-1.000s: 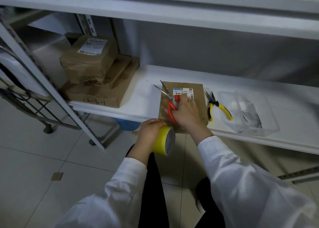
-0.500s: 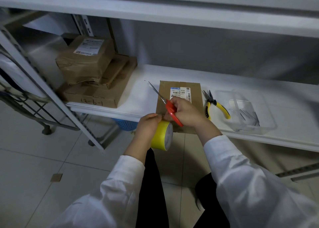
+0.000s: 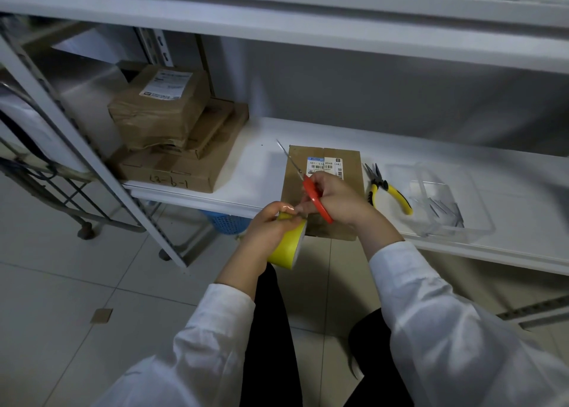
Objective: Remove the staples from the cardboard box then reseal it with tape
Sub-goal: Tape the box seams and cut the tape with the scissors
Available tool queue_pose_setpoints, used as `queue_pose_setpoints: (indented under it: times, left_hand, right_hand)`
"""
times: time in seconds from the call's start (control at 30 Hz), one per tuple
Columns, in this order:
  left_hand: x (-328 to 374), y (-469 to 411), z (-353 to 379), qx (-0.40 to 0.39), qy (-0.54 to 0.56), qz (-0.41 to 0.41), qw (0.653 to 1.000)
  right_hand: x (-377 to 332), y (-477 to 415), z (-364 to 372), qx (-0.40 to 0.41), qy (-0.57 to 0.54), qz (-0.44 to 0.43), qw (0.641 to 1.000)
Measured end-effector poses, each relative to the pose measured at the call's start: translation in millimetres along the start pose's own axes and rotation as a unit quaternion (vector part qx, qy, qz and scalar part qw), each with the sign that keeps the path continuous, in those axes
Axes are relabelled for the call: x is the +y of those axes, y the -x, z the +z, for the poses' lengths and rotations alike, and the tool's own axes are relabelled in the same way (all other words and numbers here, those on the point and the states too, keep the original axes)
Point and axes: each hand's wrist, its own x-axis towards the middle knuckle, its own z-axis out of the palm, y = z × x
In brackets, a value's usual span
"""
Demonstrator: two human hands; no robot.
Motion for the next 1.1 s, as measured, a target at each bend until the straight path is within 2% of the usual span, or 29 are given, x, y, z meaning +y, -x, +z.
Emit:
queue_pose_setpoints:
  times: [0.23,0.37,0.57,0.73,0.97,1.1]
  left_hand:
    - [-6.0,-5.0,4.1,0.007,0.04,-0.055,0.998]
    - [-12.5,-7.2,5.2,0.028,0.044,-0.065,0.997]
    - [-11.6,-10.7,9.6,0.076,-0.041,-0.018,0.996]
    - [-15.5,-15.0,13.5,0.12,0.003,-0.021,0.993]
    - [-15.2,-24.7,13.3,0.134,0.047,-0.063,0.988]
    - [-18.3,-24.9,11.9,0.137,0.009,-0.042,0.99]
  right_hand:
    - [-4.9,-1.8,10.4,0.072,0.102,-0.05,0.991]
    - [-8.5,-5.5,9.1,0.119,0.109,-0.065,0.985]
    - [-1.5,-12.7,6.3,0.115,0.163,-0.031,0.979]
    - [2.5,-19.3,8.4,0.125,0.168,-0.014,0.978]
    - [6.1,-25.4,11.8,0.12,0.17,-0.004,0.978]
    - [9.0,-27.8,15.6,0.115,0.182,0.002,0.977]
